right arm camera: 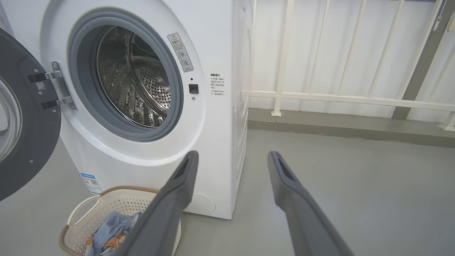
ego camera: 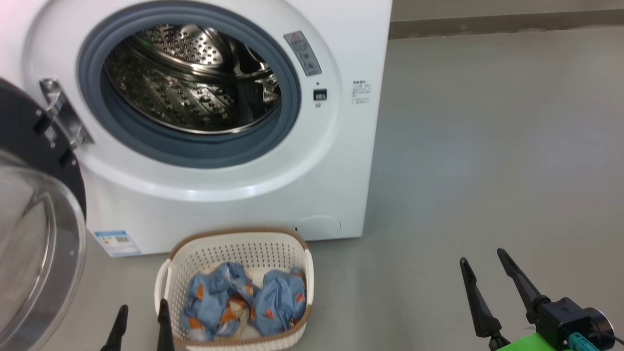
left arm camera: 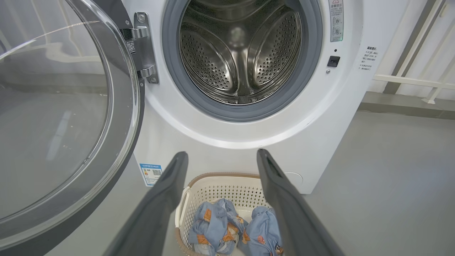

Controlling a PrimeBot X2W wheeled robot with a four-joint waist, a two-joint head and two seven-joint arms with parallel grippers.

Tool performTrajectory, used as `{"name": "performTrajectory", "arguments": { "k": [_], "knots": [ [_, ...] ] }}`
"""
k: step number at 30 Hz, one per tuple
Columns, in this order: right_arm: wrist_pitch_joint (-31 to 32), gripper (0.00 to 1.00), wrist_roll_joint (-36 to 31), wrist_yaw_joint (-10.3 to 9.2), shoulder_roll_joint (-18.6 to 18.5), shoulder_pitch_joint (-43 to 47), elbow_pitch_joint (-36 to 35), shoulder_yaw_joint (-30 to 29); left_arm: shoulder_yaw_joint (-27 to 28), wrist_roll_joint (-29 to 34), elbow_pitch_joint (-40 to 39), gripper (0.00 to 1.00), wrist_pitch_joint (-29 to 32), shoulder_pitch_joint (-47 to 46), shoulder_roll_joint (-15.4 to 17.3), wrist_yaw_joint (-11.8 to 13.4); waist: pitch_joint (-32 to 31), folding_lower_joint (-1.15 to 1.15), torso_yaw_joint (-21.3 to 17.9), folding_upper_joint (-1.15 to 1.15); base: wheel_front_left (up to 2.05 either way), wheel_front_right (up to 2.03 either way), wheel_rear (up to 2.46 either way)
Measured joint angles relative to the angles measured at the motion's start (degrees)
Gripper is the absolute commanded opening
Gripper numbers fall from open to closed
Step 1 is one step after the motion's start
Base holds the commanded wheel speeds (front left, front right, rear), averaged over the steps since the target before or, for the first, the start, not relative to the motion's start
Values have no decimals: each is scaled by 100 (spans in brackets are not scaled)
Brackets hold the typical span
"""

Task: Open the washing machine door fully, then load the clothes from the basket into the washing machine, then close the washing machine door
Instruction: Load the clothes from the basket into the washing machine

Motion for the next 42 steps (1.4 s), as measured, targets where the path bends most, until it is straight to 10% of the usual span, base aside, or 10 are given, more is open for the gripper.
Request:
{"name": "performTrajectory", "arguments": {
  "k": [42],
  "knots": [
    [16, 100, 1, 0, -7, -4, -26, 13, -259, -66, 275, 100, -164, -250, 31, 22, 223, 0, 35, 0, 35, -35, 0]
  ]
}}
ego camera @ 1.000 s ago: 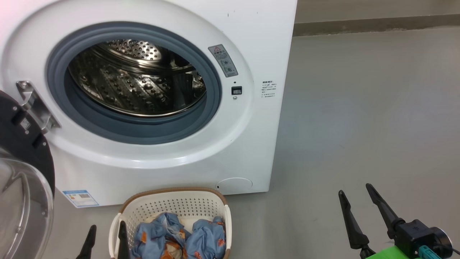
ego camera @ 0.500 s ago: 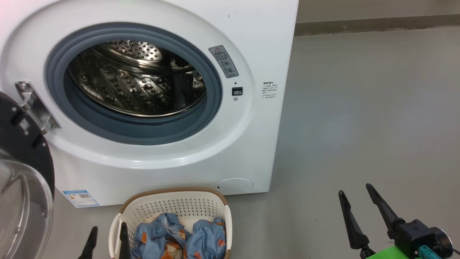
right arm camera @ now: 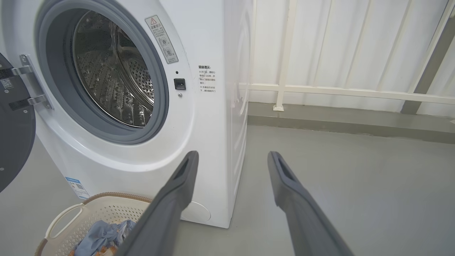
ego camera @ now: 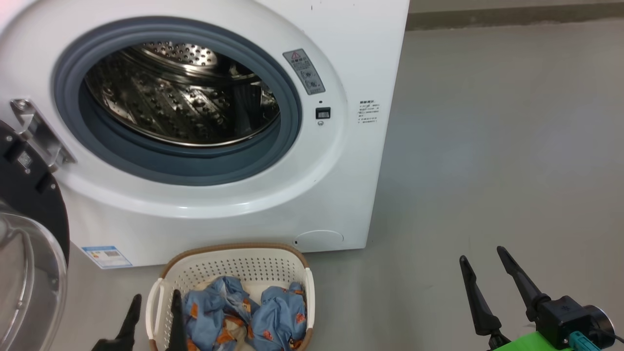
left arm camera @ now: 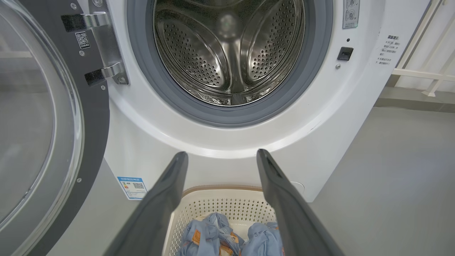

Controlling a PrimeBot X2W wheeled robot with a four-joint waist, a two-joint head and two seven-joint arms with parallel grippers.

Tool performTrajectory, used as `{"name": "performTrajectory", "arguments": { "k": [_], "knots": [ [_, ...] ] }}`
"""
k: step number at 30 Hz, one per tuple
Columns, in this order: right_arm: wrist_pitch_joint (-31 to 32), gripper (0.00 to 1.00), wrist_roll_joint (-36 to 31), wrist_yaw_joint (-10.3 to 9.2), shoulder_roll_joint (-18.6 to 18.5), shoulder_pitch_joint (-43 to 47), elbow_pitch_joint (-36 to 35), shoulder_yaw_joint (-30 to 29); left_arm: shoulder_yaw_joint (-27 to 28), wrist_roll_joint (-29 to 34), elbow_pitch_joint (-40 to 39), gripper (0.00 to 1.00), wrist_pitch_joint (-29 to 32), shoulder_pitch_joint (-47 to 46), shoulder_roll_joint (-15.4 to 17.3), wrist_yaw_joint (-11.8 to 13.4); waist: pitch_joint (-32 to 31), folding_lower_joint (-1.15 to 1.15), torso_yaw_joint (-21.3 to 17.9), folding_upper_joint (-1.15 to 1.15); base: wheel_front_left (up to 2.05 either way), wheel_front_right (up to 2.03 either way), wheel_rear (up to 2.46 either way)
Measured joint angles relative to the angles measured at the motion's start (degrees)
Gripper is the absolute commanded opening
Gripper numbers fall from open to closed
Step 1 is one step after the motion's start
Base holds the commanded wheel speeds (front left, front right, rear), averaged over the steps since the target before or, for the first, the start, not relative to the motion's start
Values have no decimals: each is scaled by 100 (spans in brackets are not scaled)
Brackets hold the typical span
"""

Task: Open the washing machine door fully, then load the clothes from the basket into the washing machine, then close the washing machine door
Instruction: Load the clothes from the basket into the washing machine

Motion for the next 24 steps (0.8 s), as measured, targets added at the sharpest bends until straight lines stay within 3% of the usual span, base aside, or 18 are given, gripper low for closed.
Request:
{"name": "performTrajectory", "arguments": {
  "k": [3, 8, 14, 24],
  "knots": [
    [0, 100, 4, 0, -8, -12, -42, 11, -110, 0, 255, 100, -40, -197, -18, -49, 102, 0, -3, 0, 0, 0, 0],
    [0, 100, 43, 0, -82, -127, -62, 87, -442, -33, 1039, 100, -89, -784, -149, -337, 343, 0, -27, 0, 0, 0, 0],
    [-4, 100, 207, 0, -200, -509, -96, 231, -775, -154, 2629, 100, -96, -1863, -285, -703, 798, 0, -126, 0, 0, 0, 0],
    [-60, 100, 359, 0, -244, -1096, -180, 541, -1236, -500, 4606, 100, -96, -3447, -386, -922, 1633, 0, -329, 0, 0, 0, 0]
  ]
}}
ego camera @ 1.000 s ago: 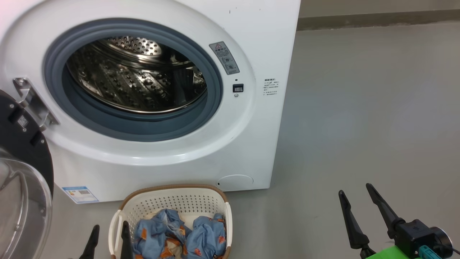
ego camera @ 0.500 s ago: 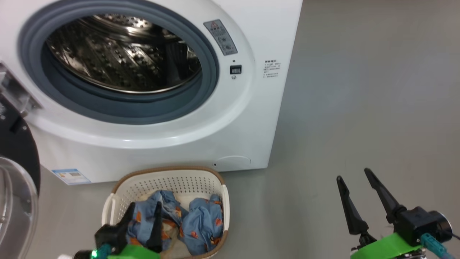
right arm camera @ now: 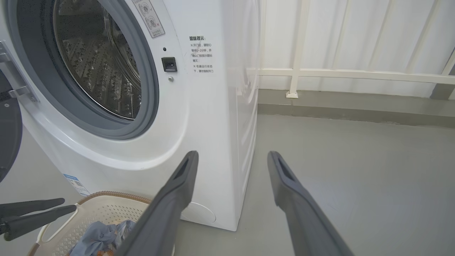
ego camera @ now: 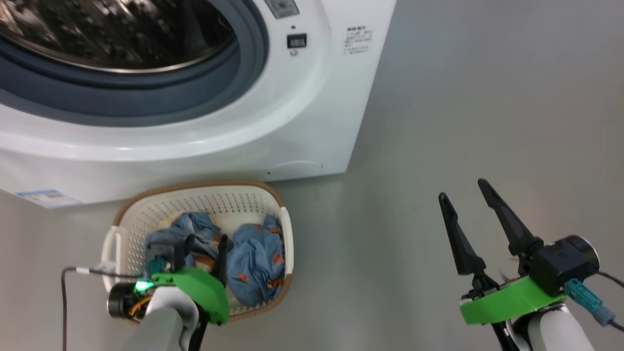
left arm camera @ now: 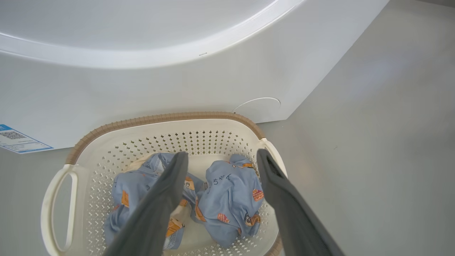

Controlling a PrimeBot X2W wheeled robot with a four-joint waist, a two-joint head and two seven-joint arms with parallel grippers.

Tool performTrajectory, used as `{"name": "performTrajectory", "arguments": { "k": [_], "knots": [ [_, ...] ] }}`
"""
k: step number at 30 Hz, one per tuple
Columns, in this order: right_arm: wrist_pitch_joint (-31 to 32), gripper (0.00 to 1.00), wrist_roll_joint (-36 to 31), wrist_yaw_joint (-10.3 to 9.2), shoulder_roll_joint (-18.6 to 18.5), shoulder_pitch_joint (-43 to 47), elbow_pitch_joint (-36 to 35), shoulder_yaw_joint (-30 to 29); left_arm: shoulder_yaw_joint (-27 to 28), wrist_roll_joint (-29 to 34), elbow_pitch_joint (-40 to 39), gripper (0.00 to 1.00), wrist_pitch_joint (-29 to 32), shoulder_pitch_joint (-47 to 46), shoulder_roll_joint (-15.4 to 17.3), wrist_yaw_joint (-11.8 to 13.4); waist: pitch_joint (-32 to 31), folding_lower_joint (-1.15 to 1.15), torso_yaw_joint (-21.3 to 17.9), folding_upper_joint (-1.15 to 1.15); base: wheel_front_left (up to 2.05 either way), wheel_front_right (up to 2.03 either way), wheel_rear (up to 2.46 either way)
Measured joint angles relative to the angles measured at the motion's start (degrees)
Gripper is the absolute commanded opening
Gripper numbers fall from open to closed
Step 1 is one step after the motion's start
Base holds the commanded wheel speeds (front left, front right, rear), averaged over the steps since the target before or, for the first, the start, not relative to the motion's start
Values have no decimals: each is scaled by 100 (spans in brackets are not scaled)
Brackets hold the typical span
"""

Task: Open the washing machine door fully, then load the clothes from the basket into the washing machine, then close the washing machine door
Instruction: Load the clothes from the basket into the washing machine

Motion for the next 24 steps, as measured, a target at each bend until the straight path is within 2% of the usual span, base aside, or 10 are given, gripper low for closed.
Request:
{"name": "performTrajectory", "arguments": {
  "k": [6, 14, 24],
  "knots": [
    [-1, 100, 137, 0, -2, -367, -147, 93, -245, -266, 727, 100, 1, -771, -13, -41, 595, 0, -137, 0, 0, 0, 0],
    [-25, 100, 301, 0, 14, -873, -428, 189, -300, -414, 1482, 100, 68, -1698, -19, -92, 1459, 0, -344, 0, 0, 0, 0],
    [-26, 100, 360, 0, 112, -1343, -565, 366, -172, -637, 1901, 100, 315, -2314, 115, -100, 2466, 0, -664, 0, 0, 0, 0]
  ]
}}
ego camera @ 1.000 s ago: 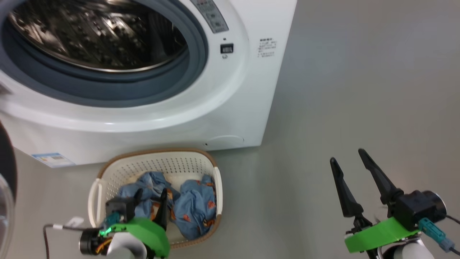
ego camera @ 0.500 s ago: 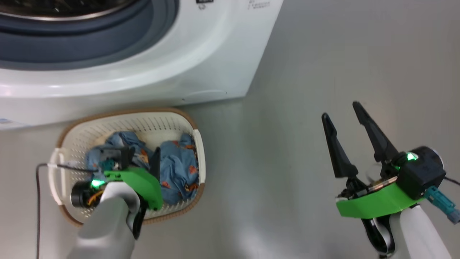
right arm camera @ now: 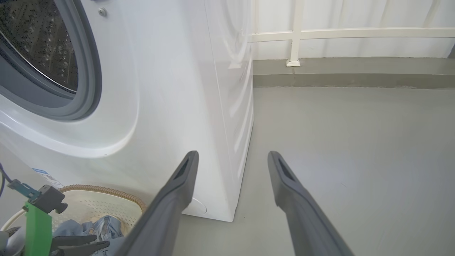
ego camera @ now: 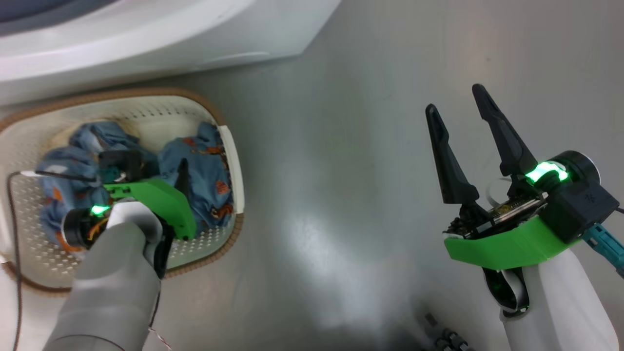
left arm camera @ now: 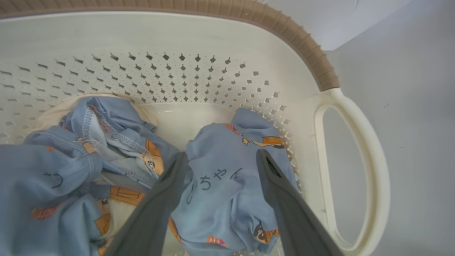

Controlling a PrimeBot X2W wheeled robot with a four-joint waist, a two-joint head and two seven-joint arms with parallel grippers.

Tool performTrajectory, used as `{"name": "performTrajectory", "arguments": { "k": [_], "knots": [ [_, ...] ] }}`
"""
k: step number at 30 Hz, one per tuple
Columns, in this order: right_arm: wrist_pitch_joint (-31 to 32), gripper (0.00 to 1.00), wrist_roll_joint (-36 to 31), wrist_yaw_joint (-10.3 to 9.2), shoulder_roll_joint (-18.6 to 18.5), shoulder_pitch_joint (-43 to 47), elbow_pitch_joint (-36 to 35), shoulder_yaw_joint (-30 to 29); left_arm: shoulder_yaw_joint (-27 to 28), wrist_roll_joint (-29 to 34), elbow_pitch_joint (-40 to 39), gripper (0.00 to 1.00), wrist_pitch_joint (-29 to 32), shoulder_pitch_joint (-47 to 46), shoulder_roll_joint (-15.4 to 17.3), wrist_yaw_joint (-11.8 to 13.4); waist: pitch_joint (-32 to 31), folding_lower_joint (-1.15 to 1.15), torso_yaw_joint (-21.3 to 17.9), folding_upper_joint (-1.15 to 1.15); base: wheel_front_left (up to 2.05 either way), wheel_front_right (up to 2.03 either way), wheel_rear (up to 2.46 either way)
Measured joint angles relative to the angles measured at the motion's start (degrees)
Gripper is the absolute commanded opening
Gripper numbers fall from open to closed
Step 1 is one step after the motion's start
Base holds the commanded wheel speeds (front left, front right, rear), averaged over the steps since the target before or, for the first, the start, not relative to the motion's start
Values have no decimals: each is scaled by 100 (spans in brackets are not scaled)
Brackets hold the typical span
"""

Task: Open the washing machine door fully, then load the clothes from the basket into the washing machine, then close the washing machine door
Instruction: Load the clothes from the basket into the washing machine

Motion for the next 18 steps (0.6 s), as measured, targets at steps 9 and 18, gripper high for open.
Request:
{"name": "performTrajectory", "arguments": {
  "k": [9, 18],
  "knots": [
    [-9, 100, 160, 0, 73, -181, -33, 22, 114, -159, 89, 100, 203, -263, 221, 13, 628, 0, -338, 0, 0, 0, 0],
    [-16, 100, 192, 0, 118, -288, -37, 76, 121, -227, 118, 17, 434, -387, 278, 175, 943, 0, -551, 0, 0, 0, 0]
  ]
}}
